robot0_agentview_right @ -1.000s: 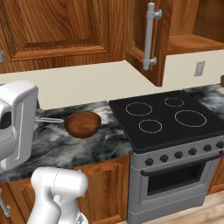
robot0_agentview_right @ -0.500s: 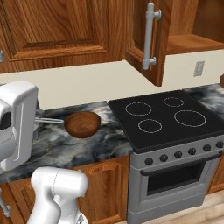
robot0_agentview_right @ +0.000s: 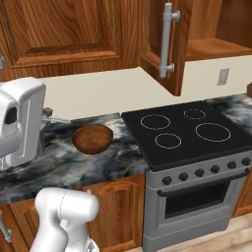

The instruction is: Open the cabinet and setup a tea strainer by placing it in the bowl upright.

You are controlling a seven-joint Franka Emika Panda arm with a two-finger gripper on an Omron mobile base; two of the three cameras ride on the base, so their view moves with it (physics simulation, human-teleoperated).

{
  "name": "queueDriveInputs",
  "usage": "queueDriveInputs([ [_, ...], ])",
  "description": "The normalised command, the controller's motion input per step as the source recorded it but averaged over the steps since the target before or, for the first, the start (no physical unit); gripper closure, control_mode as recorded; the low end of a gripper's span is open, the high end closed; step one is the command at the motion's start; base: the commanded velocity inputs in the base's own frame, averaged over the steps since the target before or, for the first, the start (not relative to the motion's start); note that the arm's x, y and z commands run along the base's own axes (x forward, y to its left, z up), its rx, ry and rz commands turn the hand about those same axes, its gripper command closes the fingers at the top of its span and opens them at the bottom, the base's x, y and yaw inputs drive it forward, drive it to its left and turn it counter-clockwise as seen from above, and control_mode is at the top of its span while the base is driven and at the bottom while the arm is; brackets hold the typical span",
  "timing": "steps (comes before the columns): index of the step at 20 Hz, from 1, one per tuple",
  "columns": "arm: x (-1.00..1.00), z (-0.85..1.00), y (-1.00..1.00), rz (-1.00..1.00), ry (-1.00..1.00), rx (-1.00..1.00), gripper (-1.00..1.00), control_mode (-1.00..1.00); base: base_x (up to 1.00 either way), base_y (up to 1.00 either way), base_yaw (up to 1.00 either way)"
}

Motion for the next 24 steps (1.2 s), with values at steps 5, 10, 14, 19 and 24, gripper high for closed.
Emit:
queueDriveInputs([
  [5, 0.47, -0.36, 0.04, -0.05, -0.15, 0.0, 1.0, -1.0, 0.0, 0.0, 0.0],
  [10, 0.31, -0.49, 0.0, 0.0, -0.14, 0.0, 1.0, -1.0, 0.0, 0.0, 0.0],
  [14, 0.32, -0.88, 0.0, 0.0, -0.09, 0.0, 1.0, -1.0, 0.0, 0.0, 0.0],
  [19, 0.32, -0.89, -0.09, 0.0, -0.01, 0.0, 1.0, -1.0, 0.0, 0.0, 0.0],
  [24, 0.47, -0.82, -0.21, 0.0, 0.0, 0.0, 1.0, -1.0, 0.0, 0.0, 0.0],
])
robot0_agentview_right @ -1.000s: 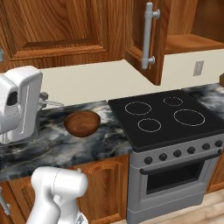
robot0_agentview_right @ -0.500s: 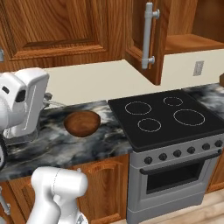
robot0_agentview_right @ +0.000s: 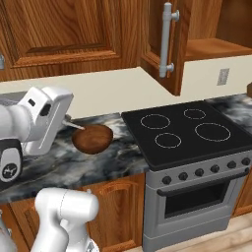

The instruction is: Open the cabinet and setup a tea strainer by placing it in the bowl upright.

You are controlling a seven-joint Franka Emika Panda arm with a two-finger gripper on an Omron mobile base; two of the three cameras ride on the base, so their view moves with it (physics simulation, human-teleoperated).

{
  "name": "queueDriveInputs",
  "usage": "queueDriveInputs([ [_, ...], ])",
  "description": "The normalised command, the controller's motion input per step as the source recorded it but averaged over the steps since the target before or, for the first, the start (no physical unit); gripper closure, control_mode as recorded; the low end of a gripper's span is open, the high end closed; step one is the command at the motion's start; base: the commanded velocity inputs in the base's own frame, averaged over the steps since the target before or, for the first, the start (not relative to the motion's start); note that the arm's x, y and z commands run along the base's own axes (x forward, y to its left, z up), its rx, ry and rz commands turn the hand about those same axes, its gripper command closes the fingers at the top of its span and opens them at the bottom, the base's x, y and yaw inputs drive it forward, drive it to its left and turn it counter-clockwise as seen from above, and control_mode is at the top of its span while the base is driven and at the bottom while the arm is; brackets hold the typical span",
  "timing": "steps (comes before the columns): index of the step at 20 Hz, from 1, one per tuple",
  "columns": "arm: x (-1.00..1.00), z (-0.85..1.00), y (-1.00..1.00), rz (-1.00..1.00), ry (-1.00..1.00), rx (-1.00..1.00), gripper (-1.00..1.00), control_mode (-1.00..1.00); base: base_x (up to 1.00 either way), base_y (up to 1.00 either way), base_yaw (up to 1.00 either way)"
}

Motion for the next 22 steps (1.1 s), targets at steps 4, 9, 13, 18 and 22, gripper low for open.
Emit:
queueDriveInputs([
  [4, 0.5, -0.88, -0.27, 0.0, -0.09, -0.01, 1.0, -1.0, 0.0, 0.0, 0.0],
  [9, 0.5, -0.96, -0.29, 0.0, -0.12, -0.04, 1.0, -1.0, 0.0, 0.0, 0.0],
  [13, 0.6, -0.99, -0.4, 0.0, -0.14, -0.06, 1.0, -1.0, 0.0, 0.0, 0.0],
  [18, 0.72, -0.96, -0.51, 0.0, -0.1, -0.04, 1.0, -1.0, 0.0, 0.0, 0.0],
  [22, 0.55, -0.8, -0.34, 0.07, -0.15, -0.11, 1.0, -1.0, 0.0, 0.0, 0.0],
])
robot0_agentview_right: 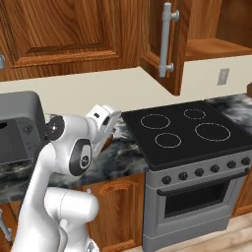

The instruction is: Open the cabinet and setup a tea strainer by placing it in the bowl upright.

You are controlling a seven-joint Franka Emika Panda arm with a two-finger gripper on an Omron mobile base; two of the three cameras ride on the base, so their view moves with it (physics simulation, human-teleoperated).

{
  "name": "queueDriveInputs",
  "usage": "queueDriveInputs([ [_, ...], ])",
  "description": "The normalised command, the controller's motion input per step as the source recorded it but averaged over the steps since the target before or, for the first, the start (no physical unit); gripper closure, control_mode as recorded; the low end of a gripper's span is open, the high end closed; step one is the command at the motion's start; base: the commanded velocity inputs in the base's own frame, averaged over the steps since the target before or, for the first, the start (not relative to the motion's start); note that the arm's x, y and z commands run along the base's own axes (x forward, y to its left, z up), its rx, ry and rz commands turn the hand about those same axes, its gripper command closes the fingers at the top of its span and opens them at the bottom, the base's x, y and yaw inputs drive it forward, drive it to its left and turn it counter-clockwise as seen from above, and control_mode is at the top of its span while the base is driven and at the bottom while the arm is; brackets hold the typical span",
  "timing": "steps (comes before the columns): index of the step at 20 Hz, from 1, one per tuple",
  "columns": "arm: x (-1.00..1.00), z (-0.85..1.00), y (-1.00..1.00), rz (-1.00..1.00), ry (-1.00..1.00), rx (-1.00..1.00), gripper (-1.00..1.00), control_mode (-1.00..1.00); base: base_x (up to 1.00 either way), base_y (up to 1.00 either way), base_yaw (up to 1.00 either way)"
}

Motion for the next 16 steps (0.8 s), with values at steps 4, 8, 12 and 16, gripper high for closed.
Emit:
queueDriveInputs([
  [4, 0.54, -0.7, -0.2, 0.07, -0.22, -0.16, 1.0, -1.0, 0.0, 0.0, 0.0],
  [8, 0.57, -0.48, 0.0, 0.08, -0.3, -0.18, 1.0, -1.0, 0.0, 0.0, 0.0],
  [12, 0.34, -0.26, -0.02, 0.1, -0.35, -0.15, 1.0, -1.0, 0.0, 0.0, 0.0],
  [16, 0.15, -0.06, 0.0, 0.09, -0.49, -0.1, 1.0, -1.0, 0.0, 0.0, 0.0],
])
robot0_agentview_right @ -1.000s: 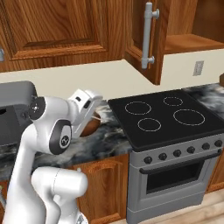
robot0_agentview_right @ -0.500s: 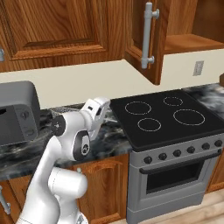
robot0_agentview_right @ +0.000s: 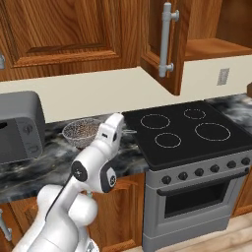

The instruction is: Open the cabinet and setup a tea strainer by placing it in the bowl upright.

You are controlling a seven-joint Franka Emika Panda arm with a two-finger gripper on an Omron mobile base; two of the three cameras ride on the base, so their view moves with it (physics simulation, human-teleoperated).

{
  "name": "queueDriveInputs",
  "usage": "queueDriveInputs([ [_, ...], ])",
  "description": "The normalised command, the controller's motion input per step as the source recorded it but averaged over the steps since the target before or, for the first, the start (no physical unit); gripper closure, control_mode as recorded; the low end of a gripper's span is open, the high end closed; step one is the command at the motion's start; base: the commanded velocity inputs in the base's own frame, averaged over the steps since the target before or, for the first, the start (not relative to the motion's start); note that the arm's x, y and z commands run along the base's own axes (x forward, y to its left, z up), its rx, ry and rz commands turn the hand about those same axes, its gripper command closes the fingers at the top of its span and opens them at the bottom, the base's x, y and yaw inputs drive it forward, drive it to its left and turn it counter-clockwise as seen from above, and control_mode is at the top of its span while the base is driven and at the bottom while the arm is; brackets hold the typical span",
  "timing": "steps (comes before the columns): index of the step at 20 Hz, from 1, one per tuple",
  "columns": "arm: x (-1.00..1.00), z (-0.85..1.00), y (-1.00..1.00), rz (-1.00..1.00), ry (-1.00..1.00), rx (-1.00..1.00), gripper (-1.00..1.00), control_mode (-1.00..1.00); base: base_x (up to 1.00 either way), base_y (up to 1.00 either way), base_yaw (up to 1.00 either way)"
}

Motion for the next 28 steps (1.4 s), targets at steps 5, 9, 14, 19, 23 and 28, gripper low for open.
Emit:
queueDriveInputs([
  [5, 0.04, -0.03, 0.0, 0.07, -0.49, -0.08, 1.0, -1.0, 0.0, 0.0, 0.0],
  [9, 0.0, 0.0, 0.19, 0.01, -0.3, -0.04, 1.0, -1.0, 0.0, 0.0, 0.0],
  [14, 0.17, -0.06, 0.26, 0.04, 0.0, 0.0, 1.0, -1.0, 0.0, 0.0, 0.0],
  [19, 0.55, -0.23, 0.14, 0.0, 0.11, 0.0, 1.0, -1.0, 0.0, 0.0, 0.0],
  [23, 0.5, -0.41, 0.1, 0.0, 0.2, 0.0, 1.0, -1.0, 0.0, 0.0, 0.0],
  [28, 0.4, -0.66, 0.18, 0.0, 0.15, 0.0, 1.0, -1.0, 0.0, 0.0, 0.0],
])
